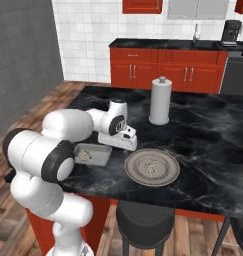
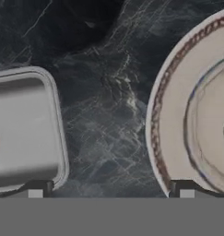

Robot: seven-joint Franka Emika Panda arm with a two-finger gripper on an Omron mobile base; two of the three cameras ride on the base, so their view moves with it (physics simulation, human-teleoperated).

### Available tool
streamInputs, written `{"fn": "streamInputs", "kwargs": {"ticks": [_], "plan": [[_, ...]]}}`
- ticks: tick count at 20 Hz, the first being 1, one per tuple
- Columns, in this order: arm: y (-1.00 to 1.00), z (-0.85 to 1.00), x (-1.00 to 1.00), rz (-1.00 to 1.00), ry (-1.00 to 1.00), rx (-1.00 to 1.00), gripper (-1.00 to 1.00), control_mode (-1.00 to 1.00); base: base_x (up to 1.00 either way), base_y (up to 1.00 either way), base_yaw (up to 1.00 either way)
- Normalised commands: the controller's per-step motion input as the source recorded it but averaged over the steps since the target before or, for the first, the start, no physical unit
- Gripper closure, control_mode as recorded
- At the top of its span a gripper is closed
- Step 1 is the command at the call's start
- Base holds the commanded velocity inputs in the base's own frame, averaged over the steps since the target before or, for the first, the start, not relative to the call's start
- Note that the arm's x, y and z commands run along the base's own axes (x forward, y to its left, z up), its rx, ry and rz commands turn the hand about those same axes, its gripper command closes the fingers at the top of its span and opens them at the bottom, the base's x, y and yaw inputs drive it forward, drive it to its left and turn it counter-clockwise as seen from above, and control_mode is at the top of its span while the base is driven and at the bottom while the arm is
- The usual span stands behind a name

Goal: Place two dumplings into each of the tupperware containers and then place the containers in the fridge.

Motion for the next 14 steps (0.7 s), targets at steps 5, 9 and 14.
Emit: {"fn": "streamInputs", "kwargs": {"ticks": [5,9,14], "plan": [[-1.0,-0.09,0.0,-0.06,0.0,0.0,-1.0,-1.0,0.0,0.0,0.0],[-0.82,-0.07,0.0,-0.01,0.0,0.0,-1.0,-1.0,0.0,0.0,0.0],[-0.58,-0.38,-0.18,0.0,0.0,0.0,-1.0,-1.0,0.0,0.0,0.0]]}}
